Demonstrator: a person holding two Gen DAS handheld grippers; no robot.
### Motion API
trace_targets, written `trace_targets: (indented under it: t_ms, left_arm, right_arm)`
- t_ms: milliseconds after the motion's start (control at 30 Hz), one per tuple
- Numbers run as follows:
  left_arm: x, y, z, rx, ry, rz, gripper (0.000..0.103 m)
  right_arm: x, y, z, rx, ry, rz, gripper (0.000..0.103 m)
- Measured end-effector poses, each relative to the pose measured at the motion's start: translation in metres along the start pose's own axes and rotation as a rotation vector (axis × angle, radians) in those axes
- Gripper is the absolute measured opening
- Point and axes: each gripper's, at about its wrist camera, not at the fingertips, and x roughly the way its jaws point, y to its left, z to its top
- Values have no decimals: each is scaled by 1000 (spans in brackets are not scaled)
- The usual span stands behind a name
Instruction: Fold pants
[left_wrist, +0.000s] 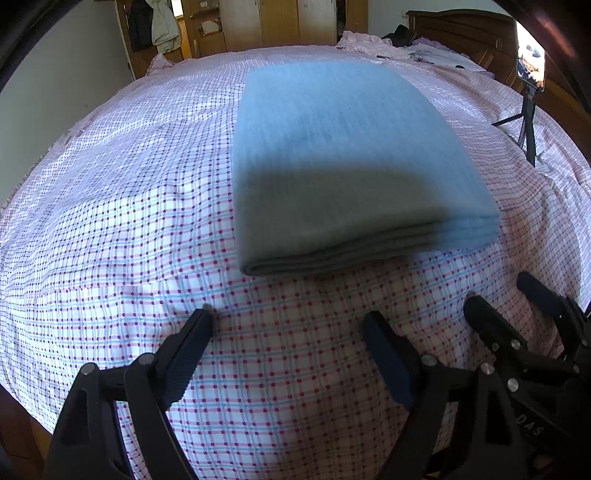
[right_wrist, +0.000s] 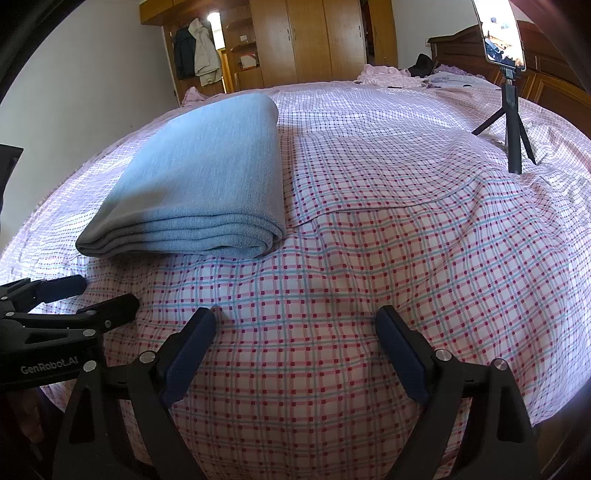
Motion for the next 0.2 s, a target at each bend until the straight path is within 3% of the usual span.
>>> trace_targets:
  t_ms: [200]
  left_arm:
    - [0, 4, -2, -7, 6, -4, 87]
  right_arm:
    - [0, 0, 0, 1, 0, 0, 84]
